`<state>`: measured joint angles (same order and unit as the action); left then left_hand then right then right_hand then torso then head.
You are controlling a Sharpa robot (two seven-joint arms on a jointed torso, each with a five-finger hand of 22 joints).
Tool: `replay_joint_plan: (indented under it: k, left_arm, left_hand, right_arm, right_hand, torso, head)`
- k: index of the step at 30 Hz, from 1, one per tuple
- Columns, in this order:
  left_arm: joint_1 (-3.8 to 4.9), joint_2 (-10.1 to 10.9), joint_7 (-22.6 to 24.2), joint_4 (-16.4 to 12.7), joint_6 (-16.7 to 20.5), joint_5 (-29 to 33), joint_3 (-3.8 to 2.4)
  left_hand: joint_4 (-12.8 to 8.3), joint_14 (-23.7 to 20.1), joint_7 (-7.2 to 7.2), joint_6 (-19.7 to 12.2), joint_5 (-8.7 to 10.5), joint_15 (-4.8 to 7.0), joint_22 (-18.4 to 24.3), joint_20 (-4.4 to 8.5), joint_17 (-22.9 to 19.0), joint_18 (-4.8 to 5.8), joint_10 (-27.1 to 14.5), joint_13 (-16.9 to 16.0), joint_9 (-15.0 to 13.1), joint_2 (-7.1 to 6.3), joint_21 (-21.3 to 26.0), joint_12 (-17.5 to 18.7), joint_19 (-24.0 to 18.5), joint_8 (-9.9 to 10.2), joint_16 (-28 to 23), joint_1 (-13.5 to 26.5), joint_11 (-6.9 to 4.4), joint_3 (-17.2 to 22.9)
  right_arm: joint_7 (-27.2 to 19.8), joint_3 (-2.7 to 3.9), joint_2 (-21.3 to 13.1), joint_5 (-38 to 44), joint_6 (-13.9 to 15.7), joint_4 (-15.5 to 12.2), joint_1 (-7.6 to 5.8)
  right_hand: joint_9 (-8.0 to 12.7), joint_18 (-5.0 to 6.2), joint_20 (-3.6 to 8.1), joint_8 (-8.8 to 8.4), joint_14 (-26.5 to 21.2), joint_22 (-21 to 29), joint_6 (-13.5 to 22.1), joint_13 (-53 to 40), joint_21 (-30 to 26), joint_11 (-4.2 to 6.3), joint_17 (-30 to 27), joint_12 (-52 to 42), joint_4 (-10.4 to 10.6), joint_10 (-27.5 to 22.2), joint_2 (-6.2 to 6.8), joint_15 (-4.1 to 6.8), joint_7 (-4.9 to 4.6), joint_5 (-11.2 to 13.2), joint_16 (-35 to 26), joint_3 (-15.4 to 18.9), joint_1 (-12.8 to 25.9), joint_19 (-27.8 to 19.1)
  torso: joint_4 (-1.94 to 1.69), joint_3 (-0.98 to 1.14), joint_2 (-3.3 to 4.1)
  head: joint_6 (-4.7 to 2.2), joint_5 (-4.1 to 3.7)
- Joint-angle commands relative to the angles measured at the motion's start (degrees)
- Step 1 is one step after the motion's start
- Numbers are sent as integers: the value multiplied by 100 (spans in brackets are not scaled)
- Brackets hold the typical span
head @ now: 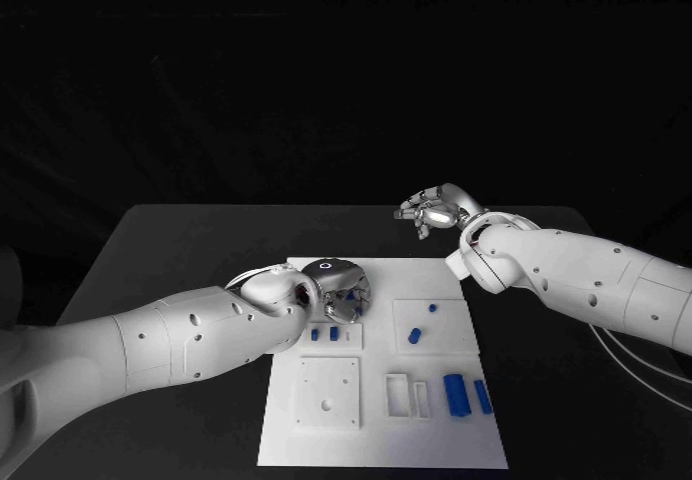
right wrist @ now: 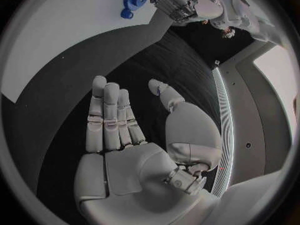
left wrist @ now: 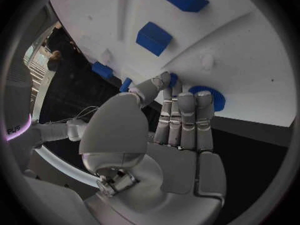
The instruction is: Assemble the parts on the task board
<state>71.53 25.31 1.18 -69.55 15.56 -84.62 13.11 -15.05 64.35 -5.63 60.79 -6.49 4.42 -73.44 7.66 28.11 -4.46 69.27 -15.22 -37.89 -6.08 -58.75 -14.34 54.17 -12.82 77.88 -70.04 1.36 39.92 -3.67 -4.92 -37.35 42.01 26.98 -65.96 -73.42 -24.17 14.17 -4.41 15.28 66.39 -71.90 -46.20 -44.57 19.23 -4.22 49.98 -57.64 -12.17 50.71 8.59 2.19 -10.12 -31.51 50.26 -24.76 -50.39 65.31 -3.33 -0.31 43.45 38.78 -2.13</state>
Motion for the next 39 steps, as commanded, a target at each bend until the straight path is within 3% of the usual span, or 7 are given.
replay_joint_plan:
  k: [1,6,8,10,15,21,39]
  left_arm:
    - [-35,58,-1,-50,86,89,13]
    - [-35,162,26,-155,142,223,-59]
    - [-35,179,-4,-177,7,469,-181]
    - [-35,263,7,-270,15,539,-199]
    - [-36,451,34,-462,43,647,-378]
    - [-34,698,32,-708,-21,748,-511]
    - [-35,1132,52,-711,-243,759,-526]
  left_hand:
    - [3,36,11,42,-32,4,-7,213,-6,-162,342,-154,7,71,-12,-12,29,-38,28,-24,53,33]
    - [1,51,12,48,-35,7,-8,219,-8,-164,351,-157,9,64,-18,-3,45,-41,33,-18,50,36]
    - [1,55,13,49,-36,8,-9,220,-8,-164,354,-158,10,64,-19,0,49,-42,34,-17,50,38]
    - [2,59,12,48,-36,8,-9,221,-9,-164,353,-158,11,65,-20,5,52,-40,35,-12,50,38]
    - [1,63,11,44,-37,7,-9,223,-11,-164,351,-158,14,70,-21,13,56,-38,35,-10,51,41]
    - [-1,67,11,45,-39,8,-10,224,-11,-164,354,-159,15,66,-22,18,58,-39,37,-5,50,40]
    - [-10,88,15,58,-45,12,-16,229,-10,-165,373,-165,18,59,-31,32,71,-46,50,2,46,40]
  right_arm:
    - [-62,2,5,5,-64,-1,2]
    - [-63,2,7,5,-66,3,2]
    - [-62,2,13,5,-67,7,2]
    - [-65,2,10,5,-65,5,2]
    - [-67,2,4,5,-49,13,2]
    - [-66,2,-15,5,-45,13,2]
    - [-66,2,-31,6,-46,19,2]
  right_hand:
    - [9,83,-1,24,-21,-8,-7,10,-36,16,8,-28,-16,-34,-19,-7,-32,-28,-26,9,42,56]
    - [9,83,-1,24,-21,-8,-7,12,-37,16,8,-29,-16,-34,-20,-7,-32,-28,-27,9,42,56]
    - [9,83,-1,24,-21,-9,-7,13,-38,16,8,-29,-17,-34,-20,-7,-32,-29,-27,9,42,57]
    - [9,83,-1,24,-21,-9,-7,14,-38,16,8,-30,-17,-35,-20,-7,-32,-29,-27,9,42,57]
    - [10,83,-1,24,-21,-10,-6,15,-39,16,9,-31,-17,-35,-21,-7,-33,-29,-27,9,42,57]
    - [10,83,-1,24,-21,-11,-6,17,-41,16,9,-32,-18,-36,-19,-7,-33,-30,-28,9,41,57]
    - [11,83,-1,26,-22,-13,-7,23,-45,16,9,-35,-21,-39,-18,-7,-33,-33,-30,8,40,57]
  torso:
    - [-6,-5,-1]
    - [-6,-3,-3]
    - [-6,-2,-3]
    - [-4,-1,-1]
    - [-8,-4,-6]
    - [-9,-4,-3]
    - [-8,-9,1]
  head:
    - [-11,0]
    - [-28,15]
    - [-32,20]
    - [-41,34]
    - [-56,39]
    - [-68,43]
    - [-53,42]
